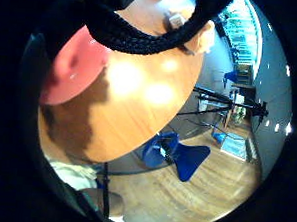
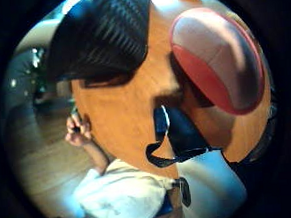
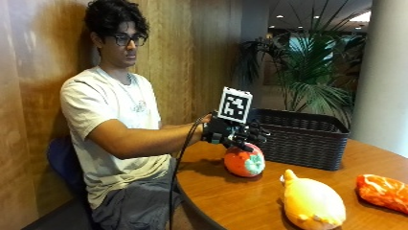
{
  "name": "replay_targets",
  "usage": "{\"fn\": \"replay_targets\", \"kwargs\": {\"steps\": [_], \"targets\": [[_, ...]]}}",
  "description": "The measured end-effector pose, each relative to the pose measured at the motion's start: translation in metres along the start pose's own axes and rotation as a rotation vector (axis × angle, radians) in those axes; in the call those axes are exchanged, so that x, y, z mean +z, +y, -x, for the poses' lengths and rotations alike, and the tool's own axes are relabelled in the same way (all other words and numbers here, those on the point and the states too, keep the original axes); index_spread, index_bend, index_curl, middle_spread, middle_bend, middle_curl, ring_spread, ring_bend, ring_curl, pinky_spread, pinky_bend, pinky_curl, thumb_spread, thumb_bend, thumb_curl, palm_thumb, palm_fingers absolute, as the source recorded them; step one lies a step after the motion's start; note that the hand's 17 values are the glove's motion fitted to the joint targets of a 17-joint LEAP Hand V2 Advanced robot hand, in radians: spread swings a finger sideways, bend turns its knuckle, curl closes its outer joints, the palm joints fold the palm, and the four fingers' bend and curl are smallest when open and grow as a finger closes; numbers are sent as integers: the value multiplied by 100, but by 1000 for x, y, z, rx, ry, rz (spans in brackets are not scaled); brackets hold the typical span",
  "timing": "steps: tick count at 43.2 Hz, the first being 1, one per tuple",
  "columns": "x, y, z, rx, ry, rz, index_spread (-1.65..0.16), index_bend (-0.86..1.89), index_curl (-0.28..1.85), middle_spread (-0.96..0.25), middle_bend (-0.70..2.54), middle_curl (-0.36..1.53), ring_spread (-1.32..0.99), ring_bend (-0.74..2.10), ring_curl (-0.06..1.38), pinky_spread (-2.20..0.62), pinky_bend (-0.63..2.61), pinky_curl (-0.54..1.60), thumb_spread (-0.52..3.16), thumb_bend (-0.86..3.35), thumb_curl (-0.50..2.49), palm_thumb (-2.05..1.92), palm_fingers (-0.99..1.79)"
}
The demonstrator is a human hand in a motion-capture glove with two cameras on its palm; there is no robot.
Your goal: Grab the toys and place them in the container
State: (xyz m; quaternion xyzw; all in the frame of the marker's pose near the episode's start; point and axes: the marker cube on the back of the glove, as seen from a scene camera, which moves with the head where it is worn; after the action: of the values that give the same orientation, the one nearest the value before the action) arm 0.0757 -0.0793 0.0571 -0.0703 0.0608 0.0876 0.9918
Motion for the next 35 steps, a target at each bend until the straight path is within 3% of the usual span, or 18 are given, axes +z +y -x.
{"fn": "replay_targets", "kwargs": {"steps": [15, 21, 27, 30, 35], "targets": [[44, -39, -3, 25, -117, 248, -28, 4, 11, 4, 6, 13, 4, 18, 18, 4, 118, 41, 132, 5, 31, 22, -33], [43, -44, 1, 25, -179, 199, -29, 10, 12, 4, 8, 12, 5, 21, 20, 3, 123, 42, 133, 6, 33, 28, -23], [38, -47, 4, 24, -218, 21, -32, 18, 15, 0, 19, 16, 2, 50, 26, -8, 111, 37, 138, 13, 38, 42, 20], [35, -47, 2, 28, -247, -60, -32, 16, 15, -3, 24, 18, -7, 68, 31, -20, 112, 36, 143, 18, 41, 49, 52], [27, -45, -1, 17, -314, -135, -32, 23, 18, -11, 34, 22, -22, 82, 37, -31, 110, 36, 129, 24, 51, 69, 81]]}}
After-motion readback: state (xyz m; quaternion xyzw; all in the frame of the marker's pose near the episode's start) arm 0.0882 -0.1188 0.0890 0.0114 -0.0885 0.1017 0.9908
